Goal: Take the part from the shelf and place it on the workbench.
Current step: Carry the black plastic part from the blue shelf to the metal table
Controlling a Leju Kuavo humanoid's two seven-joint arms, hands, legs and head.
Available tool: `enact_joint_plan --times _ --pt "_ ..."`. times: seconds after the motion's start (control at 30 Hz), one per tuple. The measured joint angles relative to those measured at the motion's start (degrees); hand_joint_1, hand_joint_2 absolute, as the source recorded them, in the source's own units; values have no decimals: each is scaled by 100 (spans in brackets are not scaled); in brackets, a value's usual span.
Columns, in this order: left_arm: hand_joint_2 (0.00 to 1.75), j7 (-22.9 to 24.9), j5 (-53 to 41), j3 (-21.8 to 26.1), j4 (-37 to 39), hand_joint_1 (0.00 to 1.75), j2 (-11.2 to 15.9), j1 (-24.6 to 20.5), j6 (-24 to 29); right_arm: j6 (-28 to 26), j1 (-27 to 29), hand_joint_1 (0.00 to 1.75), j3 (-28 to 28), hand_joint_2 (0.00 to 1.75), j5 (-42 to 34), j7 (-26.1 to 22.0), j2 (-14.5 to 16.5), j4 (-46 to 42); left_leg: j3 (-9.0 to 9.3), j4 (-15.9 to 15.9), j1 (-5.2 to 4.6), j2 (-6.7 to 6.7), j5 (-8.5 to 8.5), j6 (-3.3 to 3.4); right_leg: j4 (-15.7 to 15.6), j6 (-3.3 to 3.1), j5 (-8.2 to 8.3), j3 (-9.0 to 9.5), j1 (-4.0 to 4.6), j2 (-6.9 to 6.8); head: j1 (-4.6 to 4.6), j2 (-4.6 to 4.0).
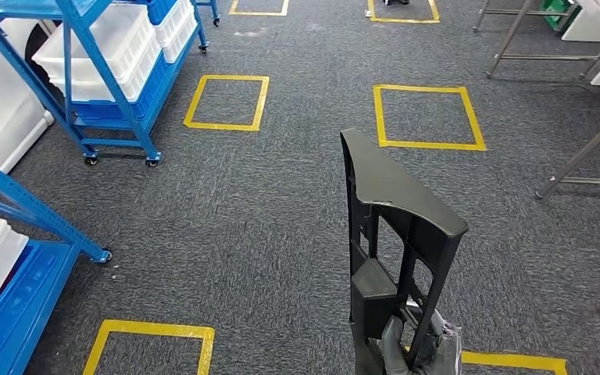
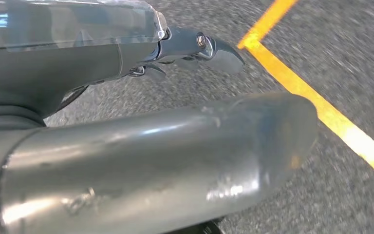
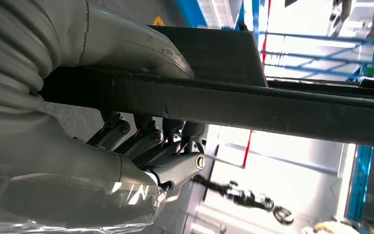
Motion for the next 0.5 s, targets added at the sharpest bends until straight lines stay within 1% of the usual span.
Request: enact_joint_plan --times 0.03,0.07,0.1,0.13,0.17,0.2,0.23,0.27,0.3,0.33,0.37,0.4,0.43,0.47,0.5 --pt "0 -5 10 5 0 0 0 -1 1 3 -2 175 -1 175 5 -1 4 -1 87 -238 2 -119 77 16 14 28 7 -22 -3 68 -1 0" --pt "0 -11 25 10 0 0 0 -5 1 6 -2 175 -2 175 11 -1 7 -2 126 -363 -2 -194 91 32 20 65 22 -50 -9 133 1 -1" --pt "0 -20 41 16 0 0 0 -13 2 8 2 175 -3 175 17 -1 9 -3 140 -397 -14 -167 85 51 16 111 44 -75 -14 202 -1 0" --pt "0 -27 58 20 0 0 -1 -22 3 9 11 175 -3 175 21 -1 10 -6 145 -423 -10 -100 102 86 7 151 64 -97 -23 247 3 0" --pt "0 -36 73 25 0 0 -4 -28 4 8 21 175 -4 175 28 0 11 -10 156 -459 -5 -25 132 125 30 178 48 -124 -22 187 10 0" --pt "0 -42 84 31 0 0 -7 -30 4 8 24 175 -4 175 36 0 11 -14 167 -495 1 56 162 171 127 198 -27 -178 -13 54 25 -1" --pt "0 -47 96 37 0 0 -9 -25 4 8 22 175 -5 175 44 1 12 -17 167 -529 5 144 187 210 339 210 -170 -281 -5 -126 45 -1" --pt "0 -52 106 46 0 0 -11 -18 5 8 19 175 -5 175 52 2 12 -19 164 -538 -11 233 195 230 646 220 -360 -426 -4 -313 56 -1" --pt "0 -56 119 58 0 0 -11 -11 6 8 16 175 -5 175 61 5 12 -19 154 -539 -25 323 196 245 1007 236 -548 -594 -8 -416 68 -1" --pt "0 -61 138 74 0 0 -11 -5 9 8 18 175 -5 175 73 11 12 -18 143 -537 -37 419 194 247 1315 253 -672 -733 -17 -465 70 0" --pt "0 -68 156 92 0 0 -11 -3 12 8 25 175 -5 175 87 17 12 -17 137 -535 -44 512 190 246 1473 266 -702 -793 -24 -491 69 0" --pt "0 -76 175 111 0 0 -12 -6 15 9 32 175 -5 175 100 25 12 -17 134 -533 -46 601 184 240 1427 275 -630 -747 -28 -520 71 0" --pt "0 -84 195 128 0 0 -14 -10 19 9 38 175 -5 175 111 32 12 -18 138 -530 -46 682 174 230 1171 278 -478 -585 -30 -567 71 0" --pt "0 -91 210 142 0 0 -17 -16 22 9 42 175 -5 175 118 38 12 -19 153 -522 -48 753 161 211 778 272 -315 -346 -27 -675 72 -1" --pt "0 -96 225 154 0 0 -20 -19 28 9 41 175 -5 175 122 44 12 -20 162 -508 -62 815 138 183 404 254 -199 -127 -10 -801 72 -1"
